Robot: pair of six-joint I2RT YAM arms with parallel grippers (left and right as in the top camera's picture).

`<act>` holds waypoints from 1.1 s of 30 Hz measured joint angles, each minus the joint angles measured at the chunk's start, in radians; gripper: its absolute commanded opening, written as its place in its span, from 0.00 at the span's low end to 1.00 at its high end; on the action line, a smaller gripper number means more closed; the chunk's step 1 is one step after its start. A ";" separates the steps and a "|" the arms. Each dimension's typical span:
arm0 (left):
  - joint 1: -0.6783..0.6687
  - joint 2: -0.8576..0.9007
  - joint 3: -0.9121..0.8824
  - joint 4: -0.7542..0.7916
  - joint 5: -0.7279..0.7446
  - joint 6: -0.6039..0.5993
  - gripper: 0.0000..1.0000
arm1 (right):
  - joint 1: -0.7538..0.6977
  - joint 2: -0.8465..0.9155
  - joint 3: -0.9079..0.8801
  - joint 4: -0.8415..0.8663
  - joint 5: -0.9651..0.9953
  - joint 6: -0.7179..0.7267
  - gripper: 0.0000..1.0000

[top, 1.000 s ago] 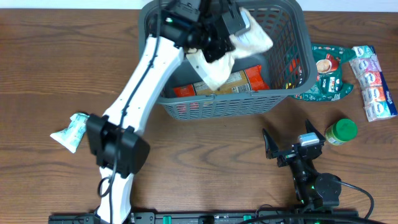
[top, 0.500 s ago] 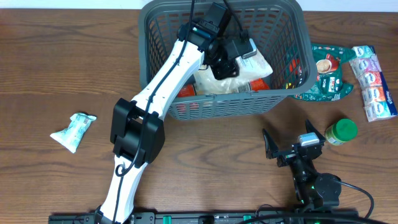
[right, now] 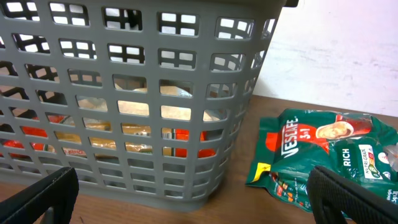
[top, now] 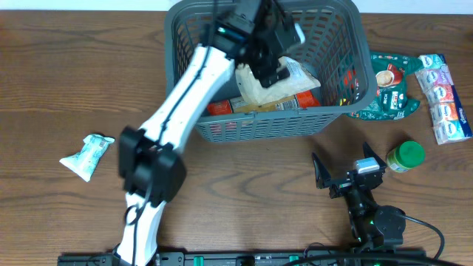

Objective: Pack container
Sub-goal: 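Lower the clear pouch into the basket and open the left gripper, then move the left gripper down to the light-blue packet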

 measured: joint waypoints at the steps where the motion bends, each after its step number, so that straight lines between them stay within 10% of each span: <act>1: 0.012 -0.042 0.000 0.010 -0.002 -0.015 0.99 | 0.000 0.000 0.000 0.000 0.000 0.000 0.99; 17: 0.429 -0.463 0.024 -0.341 -0.626 -0.337 0.99 | 0.000 0.000 0.000 0.000 0.000 0.000 0.99; 33: 0.725 -0.460 -0.111 -0.788 -0.728 -1.080 0.99 | 0.000 0.000 0.000 0.000 0.000 0.000 0.99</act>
